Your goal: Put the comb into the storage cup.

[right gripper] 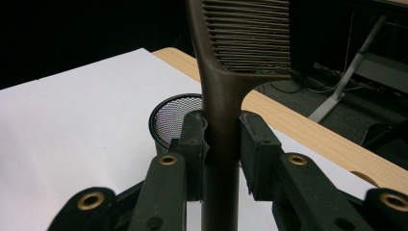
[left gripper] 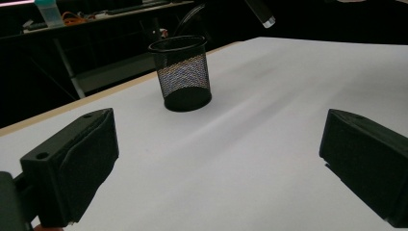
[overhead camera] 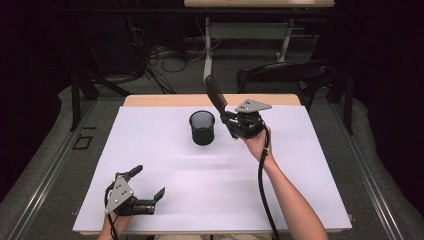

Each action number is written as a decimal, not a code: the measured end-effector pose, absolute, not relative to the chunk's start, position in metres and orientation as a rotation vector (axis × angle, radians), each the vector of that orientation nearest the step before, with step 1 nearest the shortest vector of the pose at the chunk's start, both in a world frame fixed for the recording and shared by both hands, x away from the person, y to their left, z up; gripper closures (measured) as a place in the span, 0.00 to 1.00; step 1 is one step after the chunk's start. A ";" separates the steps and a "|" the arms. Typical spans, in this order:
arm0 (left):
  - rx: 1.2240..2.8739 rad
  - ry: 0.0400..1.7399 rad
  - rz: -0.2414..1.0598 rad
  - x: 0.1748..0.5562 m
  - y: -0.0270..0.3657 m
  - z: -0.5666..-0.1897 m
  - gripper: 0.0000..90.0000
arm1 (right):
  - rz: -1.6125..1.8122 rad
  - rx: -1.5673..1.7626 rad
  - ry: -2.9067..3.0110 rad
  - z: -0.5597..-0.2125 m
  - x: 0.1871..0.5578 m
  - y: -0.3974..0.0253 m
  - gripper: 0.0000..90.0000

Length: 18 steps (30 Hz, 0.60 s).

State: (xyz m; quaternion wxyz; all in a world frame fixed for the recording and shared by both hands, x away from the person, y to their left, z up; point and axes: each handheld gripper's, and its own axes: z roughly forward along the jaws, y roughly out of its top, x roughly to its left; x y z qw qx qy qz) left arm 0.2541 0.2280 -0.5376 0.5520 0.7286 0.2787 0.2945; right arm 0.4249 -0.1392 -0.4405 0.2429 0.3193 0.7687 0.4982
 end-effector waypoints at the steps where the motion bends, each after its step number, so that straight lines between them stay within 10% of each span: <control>1: 1.724 0.659 0.697 0.254 0.228 -0.538 0.00 | 1.363 0.873 2.100 -0.440 0.425 -0.139 0.81; 18: 1.721 0.657 0.695 0.254 0.228 -0.537 0.00 | 1.379 0.860 2.080 -0.434 0.431 -0.132 0.81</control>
